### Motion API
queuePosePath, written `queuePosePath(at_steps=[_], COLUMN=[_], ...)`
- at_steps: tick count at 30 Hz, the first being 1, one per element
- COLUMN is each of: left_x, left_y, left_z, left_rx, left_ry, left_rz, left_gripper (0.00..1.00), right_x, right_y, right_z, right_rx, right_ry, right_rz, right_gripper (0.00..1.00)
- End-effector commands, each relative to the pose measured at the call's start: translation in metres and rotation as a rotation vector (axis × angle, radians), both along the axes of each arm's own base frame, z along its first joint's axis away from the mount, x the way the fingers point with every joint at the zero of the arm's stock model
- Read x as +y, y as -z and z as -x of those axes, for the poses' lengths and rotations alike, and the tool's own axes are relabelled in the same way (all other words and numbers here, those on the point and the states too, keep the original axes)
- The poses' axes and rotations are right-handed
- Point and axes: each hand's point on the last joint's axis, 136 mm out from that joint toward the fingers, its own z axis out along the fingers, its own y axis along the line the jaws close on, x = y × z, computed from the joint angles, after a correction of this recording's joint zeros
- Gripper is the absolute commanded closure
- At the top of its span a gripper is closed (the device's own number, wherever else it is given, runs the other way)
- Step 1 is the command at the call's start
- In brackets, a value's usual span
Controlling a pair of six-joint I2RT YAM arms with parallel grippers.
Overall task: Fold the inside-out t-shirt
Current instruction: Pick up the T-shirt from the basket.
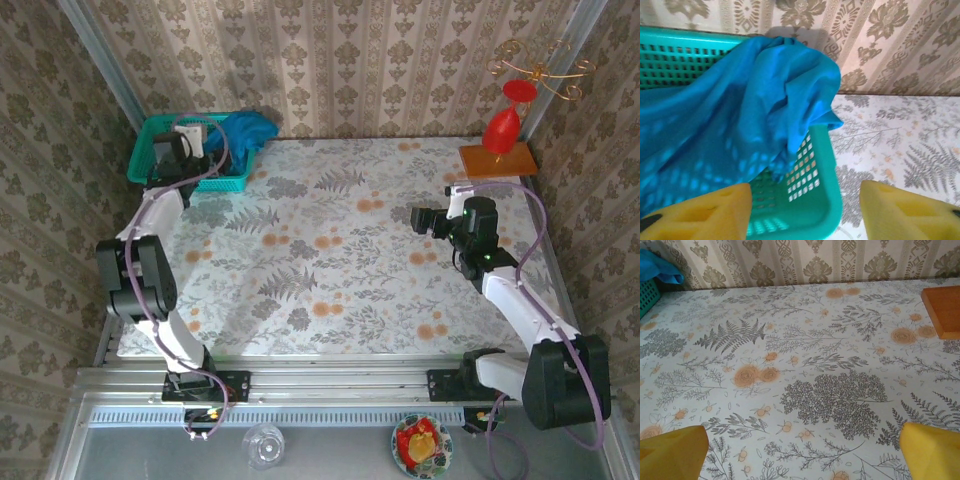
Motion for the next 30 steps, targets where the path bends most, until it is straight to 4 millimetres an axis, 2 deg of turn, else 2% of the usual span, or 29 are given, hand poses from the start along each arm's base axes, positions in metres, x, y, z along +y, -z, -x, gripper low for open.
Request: queuePosePath(at_steps=[1, 7, 13, 17, 24, 30], left_x=[-0.023, -0.033, -0.042, -0.043, -0.032, -0.030], left_y=[0.003, 0.018, 0.038, 0.050, 0.064, 0.076], left_z=[-0.010, -0.040, -0.060, -0.066, -0.076, -0.082], left_rx=[0.048, 0.088, 0.132, 0.152, 0.193, 0.233], left_ry=[0.092, 0.128, 0.147, 0.157, 0.130, 0.128], left_rz=[0.085, 0.135, 0.151, 0.134, 0.044, 0.036], left_gripper=[0.46, 0.57, 0.67, 0.71, 0.76, 0.76], right_x=[-0.002, -0.005, -0.006, -0.007, -0.009, -0.010], right_y=[-0.017, -0.022, -0.022, -0.018, -0.014, -0.014], right_z=[0.003, 0.009, 0.014, 0.019, 0.031, 0.038], right_rx=[-0.018, -0.027, -0.026, -0.018, -0.019, -0.025], right_ry=[0.023, 0.028, 0.032, 0.034, 0.038, 0.044], right_rz=[0.012, 0.051, 0.049, 0.047, 0.052, 0.051], right_gripper=[0.01, 0.01, 0.01, 0.01, 0.01, 0.01])
